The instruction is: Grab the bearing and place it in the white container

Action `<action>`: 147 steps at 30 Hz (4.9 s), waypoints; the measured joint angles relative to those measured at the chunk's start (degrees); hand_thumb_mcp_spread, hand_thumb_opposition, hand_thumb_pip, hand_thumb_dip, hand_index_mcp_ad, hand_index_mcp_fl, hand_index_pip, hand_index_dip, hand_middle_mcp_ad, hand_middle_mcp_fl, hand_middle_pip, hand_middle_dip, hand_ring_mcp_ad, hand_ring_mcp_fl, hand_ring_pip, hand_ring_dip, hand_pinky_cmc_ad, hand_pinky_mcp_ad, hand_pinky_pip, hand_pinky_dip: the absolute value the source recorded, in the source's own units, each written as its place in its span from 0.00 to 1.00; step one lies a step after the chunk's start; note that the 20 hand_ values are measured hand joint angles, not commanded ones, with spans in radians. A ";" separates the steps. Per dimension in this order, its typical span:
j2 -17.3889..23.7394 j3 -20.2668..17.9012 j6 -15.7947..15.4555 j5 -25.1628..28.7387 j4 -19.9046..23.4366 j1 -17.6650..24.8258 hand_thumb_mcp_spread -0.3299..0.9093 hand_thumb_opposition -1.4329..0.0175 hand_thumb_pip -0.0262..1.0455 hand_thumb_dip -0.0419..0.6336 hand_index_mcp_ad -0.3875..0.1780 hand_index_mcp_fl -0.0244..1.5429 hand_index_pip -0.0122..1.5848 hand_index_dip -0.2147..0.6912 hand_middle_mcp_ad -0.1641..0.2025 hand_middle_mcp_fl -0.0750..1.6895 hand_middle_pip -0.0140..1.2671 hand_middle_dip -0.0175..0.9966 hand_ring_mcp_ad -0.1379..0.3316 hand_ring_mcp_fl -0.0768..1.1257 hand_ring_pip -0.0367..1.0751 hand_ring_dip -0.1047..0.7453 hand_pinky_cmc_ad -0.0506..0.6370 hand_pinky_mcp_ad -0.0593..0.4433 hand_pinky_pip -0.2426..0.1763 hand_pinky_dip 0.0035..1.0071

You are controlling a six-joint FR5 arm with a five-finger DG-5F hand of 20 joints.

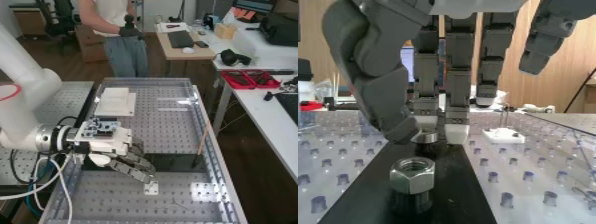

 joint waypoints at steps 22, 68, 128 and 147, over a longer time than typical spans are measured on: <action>-0.13 -0.53 -1.57 0.10 0.41 0.20 0.68 0.41 0.62 0.50 0.59 0.26 0.73 0.28 0.62 0.43 0.51 0.69 0.47 0.39 0.16 0.75 0.58 0.70 0.52 0.18; -0.18 -0.22 -3.08 0.97 0.34 0.95 0.69 0.41 0.57 0.50 0.57 0.29 0.74 0.29 0.57 0.44 0.52 0.70 0.44 0.39 0.19 0.76 0.55 0.67 0.55 0.17; 0.75 -0.92 -8.95 3.89 -0.29 3.03 0.70 0.41 0.57 0.50 0.54 0.29 0.73 0.29 0.56 0.44 0.54 0.70 0.41 0.39 0.24 0.76 0.55 0.64 0.55 0.17; 0.14 -0.98 -10.18 3.71 1.34 3.23 0.72 0.35 0.56 0.50 0.41 0.33 0.78 0.29 0.55 0.52 0.56 0.70 0.42 0.49 0.26 0.76 0.55 0.64 0.63 0.18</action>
